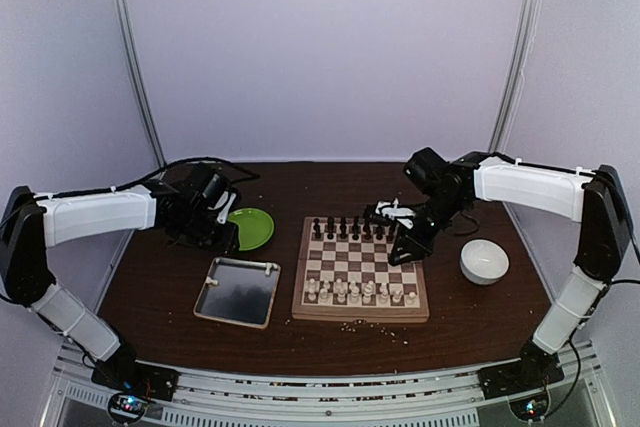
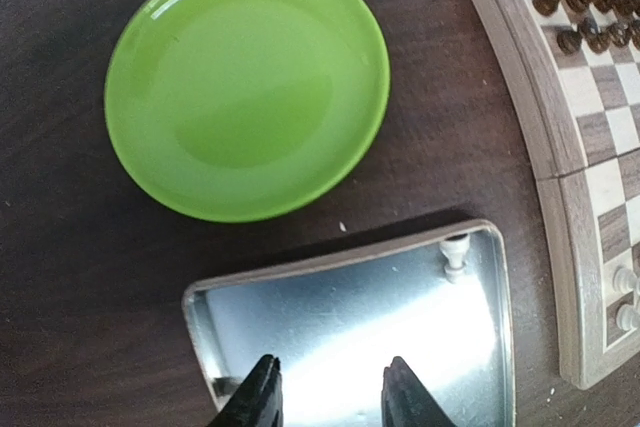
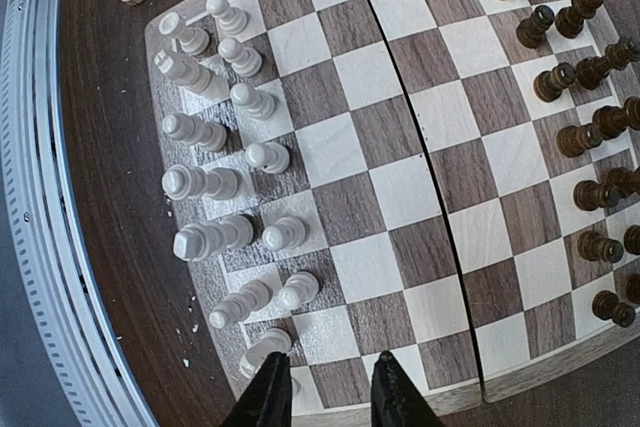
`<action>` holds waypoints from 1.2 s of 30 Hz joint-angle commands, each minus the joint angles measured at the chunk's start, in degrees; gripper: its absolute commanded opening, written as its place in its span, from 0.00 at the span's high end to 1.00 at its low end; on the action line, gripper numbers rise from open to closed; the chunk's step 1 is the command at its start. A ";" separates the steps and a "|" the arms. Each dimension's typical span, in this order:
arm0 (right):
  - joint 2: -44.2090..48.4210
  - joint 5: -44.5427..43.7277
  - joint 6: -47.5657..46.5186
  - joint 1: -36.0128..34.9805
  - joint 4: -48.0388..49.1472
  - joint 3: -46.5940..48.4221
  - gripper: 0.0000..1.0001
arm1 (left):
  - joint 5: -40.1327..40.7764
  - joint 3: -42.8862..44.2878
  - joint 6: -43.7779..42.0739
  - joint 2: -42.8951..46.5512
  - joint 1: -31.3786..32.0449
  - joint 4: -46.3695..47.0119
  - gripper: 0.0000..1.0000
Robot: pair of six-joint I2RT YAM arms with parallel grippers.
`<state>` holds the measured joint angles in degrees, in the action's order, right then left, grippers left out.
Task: Set up the chess pieces on the board
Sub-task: Place the pawn at f2, then pick up the pawn from the storage box.
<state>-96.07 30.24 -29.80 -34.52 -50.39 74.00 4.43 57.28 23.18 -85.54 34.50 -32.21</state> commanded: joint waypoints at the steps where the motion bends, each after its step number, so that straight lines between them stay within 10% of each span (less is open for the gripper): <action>1: 0.97 0.82 0.38 0.16 1.60 -1.35 0.72 | -0.19 -2.72 6.30 -0.34 3.46 9.00 0.65; 36: 1.35 1.13 -1.14 1.74 1.59 -2.98 0.72 | -0.06 4.31 10.30 -18.18 8.90 12.45 0.74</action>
<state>-95.83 30.68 -30.28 -33.28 -48.97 71.61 4.08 60.34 33.95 -103.31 43.20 -20.58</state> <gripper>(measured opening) 0.275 0.259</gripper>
